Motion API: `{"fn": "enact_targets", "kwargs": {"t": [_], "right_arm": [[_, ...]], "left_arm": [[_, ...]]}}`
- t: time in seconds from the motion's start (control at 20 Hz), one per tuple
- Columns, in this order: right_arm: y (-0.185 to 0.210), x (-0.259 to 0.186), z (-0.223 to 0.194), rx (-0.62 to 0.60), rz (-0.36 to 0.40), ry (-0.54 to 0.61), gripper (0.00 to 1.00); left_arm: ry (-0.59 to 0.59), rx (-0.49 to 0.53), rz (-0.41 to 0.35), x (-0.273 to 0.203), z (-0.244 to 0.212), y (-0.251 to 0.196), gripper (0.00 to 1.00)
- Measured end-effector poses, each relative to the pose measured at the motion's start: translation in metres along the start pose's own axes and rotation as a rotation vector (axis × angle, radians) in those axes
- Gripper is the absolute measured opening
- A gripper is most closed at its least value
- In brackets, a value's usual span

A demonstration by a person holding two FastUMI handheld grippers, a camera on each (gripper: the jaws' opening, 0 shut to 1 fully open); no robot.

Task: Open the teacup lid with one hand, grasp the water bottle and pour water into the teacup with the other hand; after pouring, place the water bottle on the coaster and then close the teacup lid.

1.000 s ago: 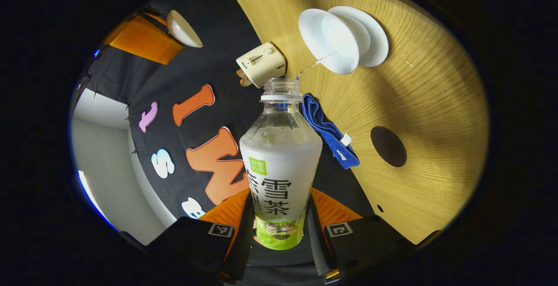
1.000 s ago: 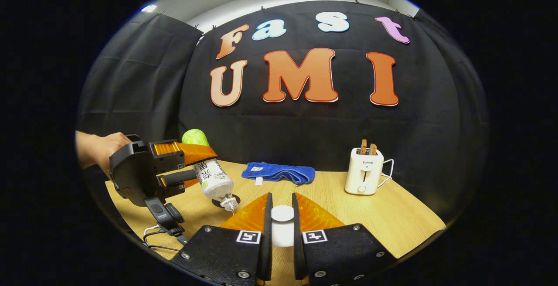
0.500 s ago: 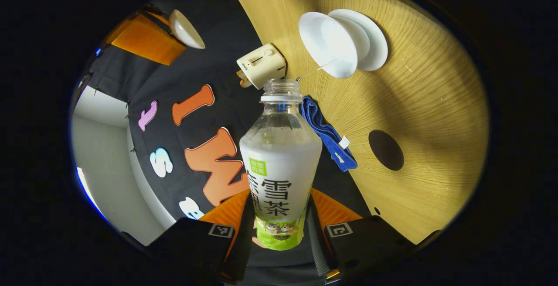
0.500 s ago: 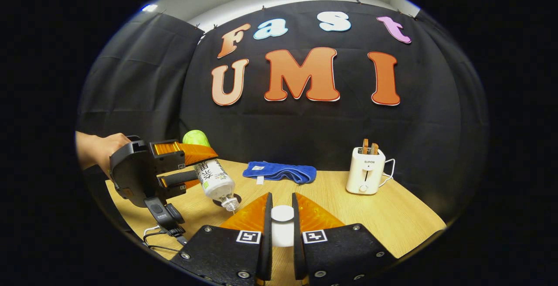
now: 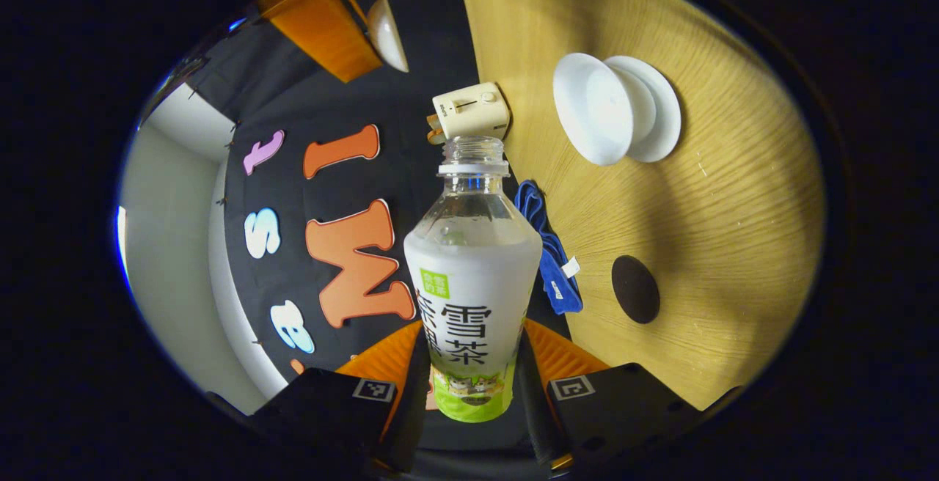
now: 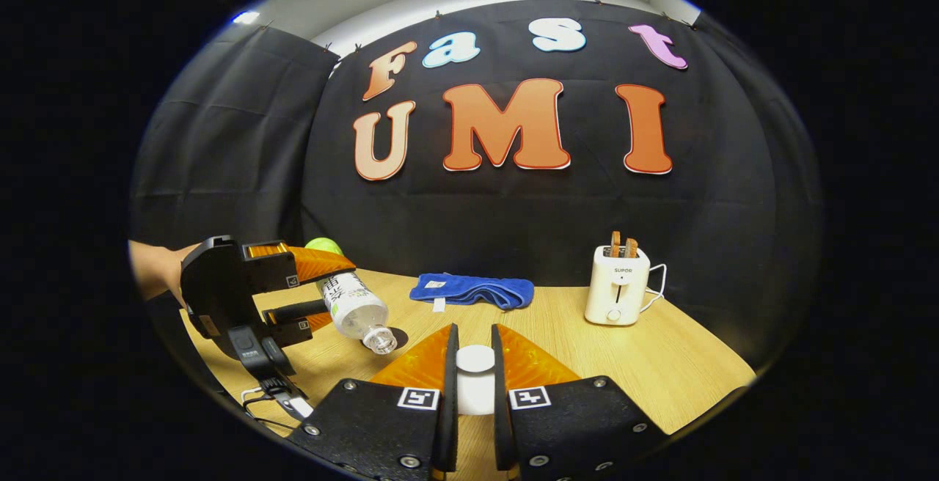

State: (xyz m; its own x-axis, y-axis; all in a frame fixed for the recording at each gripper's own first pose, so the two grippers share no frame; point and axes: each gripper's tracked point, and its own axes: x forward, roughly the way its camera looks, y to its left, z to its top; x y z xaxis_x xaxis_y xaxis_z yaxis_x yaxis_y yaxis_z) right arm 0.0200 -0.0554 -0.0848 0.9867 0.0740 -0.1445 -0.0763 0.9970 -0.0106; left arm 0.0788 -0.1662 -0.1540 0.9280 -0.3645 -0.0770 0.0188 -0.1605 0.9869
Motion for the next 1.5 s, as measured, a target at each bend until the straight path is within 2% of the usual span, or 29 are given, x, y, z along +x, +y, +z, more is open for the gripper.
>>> {"fn": "enact_targets", "kwargs": {"t": [0.1,0.15,0.2,0.25,0.3,0.4,0.5,0.55,0.65,0.85,0.9,1.15,1.2,1.25,1.3,1.35,1.4,1.5], "right_arm": [[0.001,0.0,0.0,-0.004,0.002,0.0,0.2],[0.001,0.001,0.0,-0.003,0.003,0.001,0.2],[0.001,0.0,0.0,-0.001,0.002,0.0,0.2],[0.001,0.001,0.0,0.0,0.002,0.0,0.2],[0.002,0.001,0.0,0.003,0.004,0.0,0.2],[0.002,0.001,0.001,0.015,0.012,0.001,0.2],[0.0,0.001,0.002,0.02,0.01,-0.002,0.2],[-0.001,0.001,0.002,0.022,0.008,-0.002,0.2],[-0.001,0.001,0.002,0.032,0.008,-0.001,0.2],[0.001,0.003,0.002,0.033,0.008,0.001,0.2],[0.003,0.004,0.002,0.035,0.011,0.0,0.2],[0.004,0.006,0.001,0.029,0.009,0.004,0.2],[0.004,0.007,0.0,0.029,0.008,0.008,0.2],[0.004,0.008,-0.001,0.031,0.006,0.011,0.2],[0.005,0.008,-0.002,0.034,0.006,0.012,0.2],[0.006,0.009,-0.002,0.035,0.009,0.012,0.2],[0.008,0.011,-0.003,0.033,0.01,0.014,0.2],[0.008,0.014,-0.005,0.026,0.008,0.018,0.2]], "left_arm": [[-0.006,-0.075,0.002,-0.002,0.001,0.002,0.62],[-0.006,-0.11,0.007,-0.003,-0.001,0.002,0.58],[-0.003,-0.145,0.016,-0.004,-0.003,0.004,0.62],[0.004,-0.187,0.026,-0.004,-0.007,0.005,0.58],[0.012,-0.24,0.034,-0.003,-0.012,0.006,0.62],[0.036,-0.349,0.057,-0.001,-0.025,0.009,0.58],[0.067,-0.454,0.065,0.001,-0.038,0.008,0.62],[0.087,-0.509,0.065,0.002,-0.045,0.007,0.58],[0.123,-0.629,0.078,0.001,-0.053,0.008,0.62],[0.16,-0.895,0.095,-0.001,-0.063,0.015,0.58],[0.173,-0.973,0.077,0.003,-0.065,0.013,0.61],[0.198,-1.317,0.01,0.015,-0.067,-0.007,0.61],[0.192,-1.385,-0.005,0.018,-0.066,-0.011,0.58],[0.196,-1.431,-0.017,0.023,-0.067,-0.018,0.61],[0.207,-1.46,-0.022,0.026,-0.07,-0.024,0.58],[0.212,-1.49,-0.027,0.029,-0.068,-0.026,0.65],[0.209,-1.532,-0.025,0.032,-0.065,-0.027,0.59],[0.196,-1.642,-0.02,0.037,-0.062,-0.03,0.59]]}}
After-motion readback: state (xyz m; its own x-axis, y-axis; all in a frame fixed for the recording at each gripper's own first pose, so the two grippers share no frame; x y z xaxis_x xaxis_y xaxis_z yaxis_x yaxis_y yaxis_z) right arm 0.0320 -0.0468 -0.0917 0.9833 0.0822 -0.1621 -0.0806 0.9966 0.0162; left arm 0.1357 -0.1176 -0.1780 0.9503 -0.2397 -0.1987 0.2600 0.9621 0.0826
